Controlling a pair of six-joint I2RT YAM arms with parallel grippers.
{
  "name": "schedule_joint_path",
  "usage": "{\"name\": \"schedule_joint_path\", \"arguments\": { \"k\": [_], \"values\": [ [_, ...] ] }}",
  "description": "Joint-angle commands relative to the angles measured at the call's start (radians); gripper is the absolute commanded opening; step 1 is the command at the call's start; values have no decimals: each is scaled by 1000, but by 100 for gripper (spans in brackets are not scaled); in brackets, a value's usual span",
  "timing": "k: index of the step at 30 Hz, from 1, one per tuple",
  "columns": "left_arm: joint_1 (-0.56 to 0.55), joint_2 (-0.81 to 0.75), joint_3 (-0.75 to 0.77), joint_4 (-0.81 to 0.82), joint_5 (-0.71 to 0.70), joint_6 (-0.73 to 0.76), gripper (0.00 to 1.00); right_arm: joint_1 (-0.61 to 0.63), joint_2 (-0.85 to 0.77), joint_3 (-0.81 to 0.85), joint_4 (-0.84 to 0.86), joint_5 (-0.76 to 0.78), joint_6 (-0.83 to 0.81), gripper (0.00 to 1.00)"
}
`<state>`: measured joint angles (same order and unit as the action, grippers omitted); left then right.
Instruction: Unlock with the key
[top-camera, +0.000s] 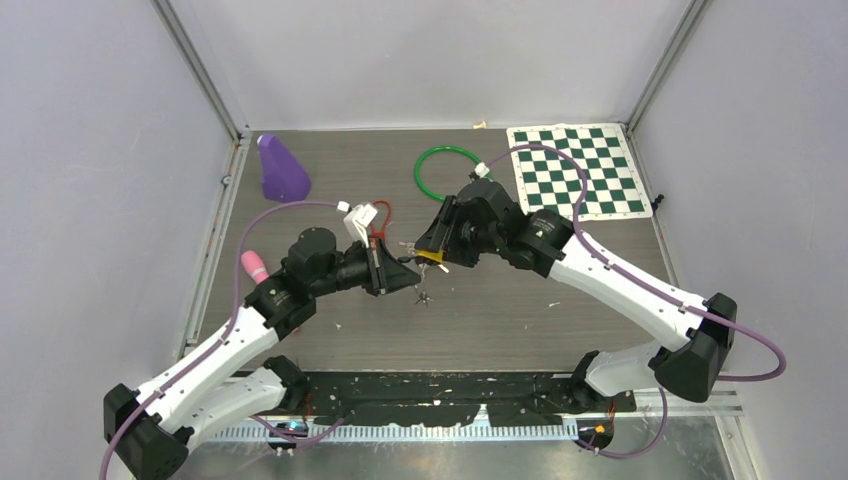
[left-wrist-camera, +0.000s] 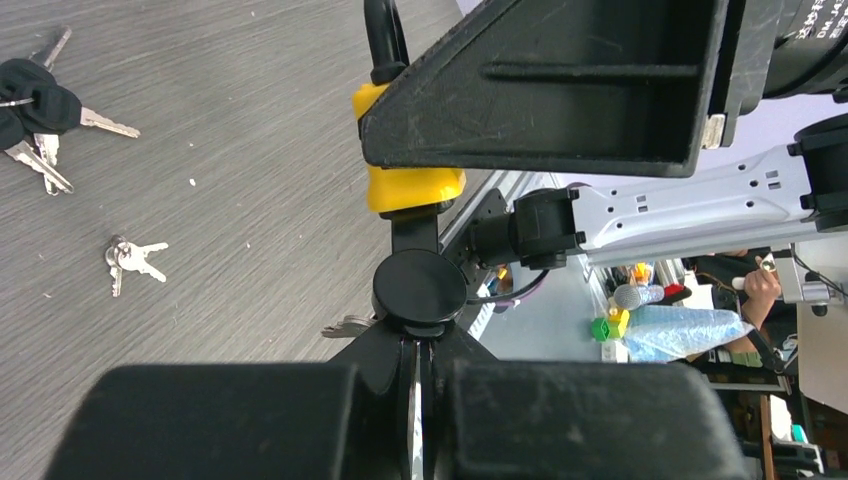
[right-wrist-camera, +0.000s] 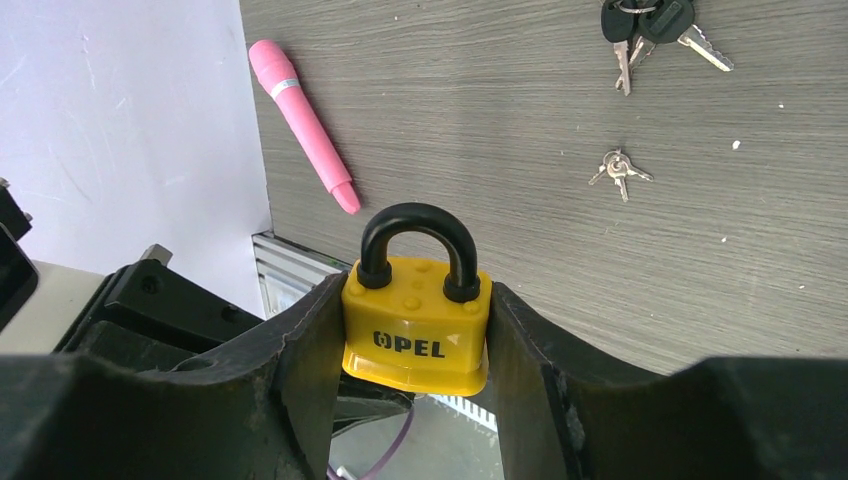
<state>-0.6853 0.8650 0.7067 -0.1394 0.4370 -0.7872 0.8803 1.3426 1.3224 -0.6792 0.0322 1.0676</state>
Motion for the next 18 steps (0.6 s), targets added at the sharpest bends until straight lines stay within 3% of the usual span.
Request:
{"name": "schedule_joint_path", "arguments": {
  "k": [1, 18],
  "values": [
    [-2, -18, 36, 51, -39, -17, 0, 20, -5, 70, 47, 19, -12, 5],
    [2, -11, 42, 85, -27, -29, 0, 54, 26, 117, 23, 44, -48, 5]
  ]
}}
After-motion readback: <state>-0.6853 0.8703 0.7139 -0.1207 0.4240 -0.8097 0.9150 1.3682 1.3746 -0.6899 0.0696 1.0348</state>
